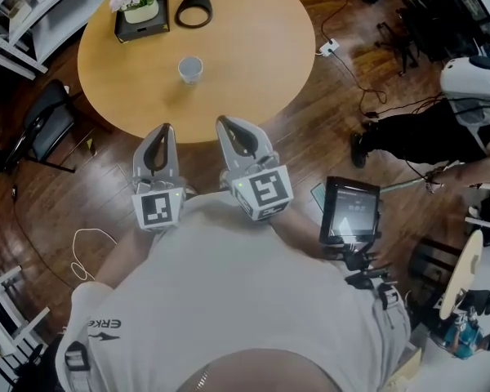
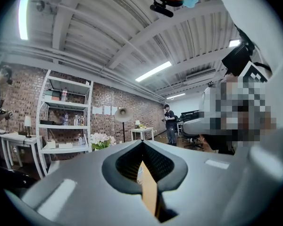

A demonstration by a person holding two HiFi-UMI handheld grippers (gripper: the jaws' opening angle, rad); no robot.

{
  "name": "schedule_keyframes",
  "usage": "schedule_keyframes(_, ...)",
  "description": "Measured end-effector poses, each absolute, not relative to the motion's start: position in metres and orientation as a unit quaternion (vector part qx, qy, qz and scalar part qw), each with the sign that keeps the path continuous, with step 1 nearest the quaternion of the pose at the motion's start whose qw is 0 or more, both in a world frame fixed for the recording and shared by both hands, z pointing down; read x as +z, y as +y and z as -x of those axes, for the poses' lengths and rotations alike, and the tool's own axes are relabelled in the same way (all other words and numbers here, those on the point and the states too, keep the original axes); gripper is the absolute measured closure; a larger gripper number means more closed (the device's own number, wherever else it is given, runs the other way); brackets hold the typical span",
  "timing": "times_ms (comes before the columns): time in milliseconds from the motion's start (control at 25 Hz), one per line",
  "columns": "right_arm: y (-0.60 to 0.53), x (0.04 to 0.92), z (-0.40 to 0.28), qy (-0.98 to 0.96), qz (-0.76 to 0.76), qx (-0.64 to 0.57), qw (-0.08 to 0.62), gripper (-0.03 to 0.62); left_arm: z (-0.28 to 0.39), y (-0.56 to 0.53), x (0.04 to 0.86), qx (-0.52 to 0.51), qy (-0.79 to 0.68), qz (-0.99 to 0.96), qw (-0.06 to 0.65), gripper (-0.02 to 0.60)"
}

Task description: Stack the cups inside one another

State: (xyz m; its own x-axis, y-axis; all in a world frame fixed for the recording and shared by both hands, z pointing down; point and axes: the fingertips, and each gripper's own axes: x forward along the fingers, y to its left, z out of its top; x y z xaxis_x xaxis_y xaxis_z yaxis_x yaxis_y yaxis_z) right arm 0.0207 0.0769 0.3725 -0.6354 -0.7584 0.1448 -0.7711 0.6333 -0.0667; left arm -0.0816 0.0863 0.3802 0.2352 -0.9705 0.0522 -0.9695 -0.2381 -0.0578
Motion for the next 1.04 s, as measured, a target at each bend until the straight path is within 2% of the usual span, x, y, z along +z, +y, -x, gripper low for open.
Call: schedule_keyframes(1040,0.064,0.372,-0.031,-0.907,-0.413,0.06,0.056,0.58,0.071,0.076,0.386,-0.049,0.63,0.775,0.016,0.58)
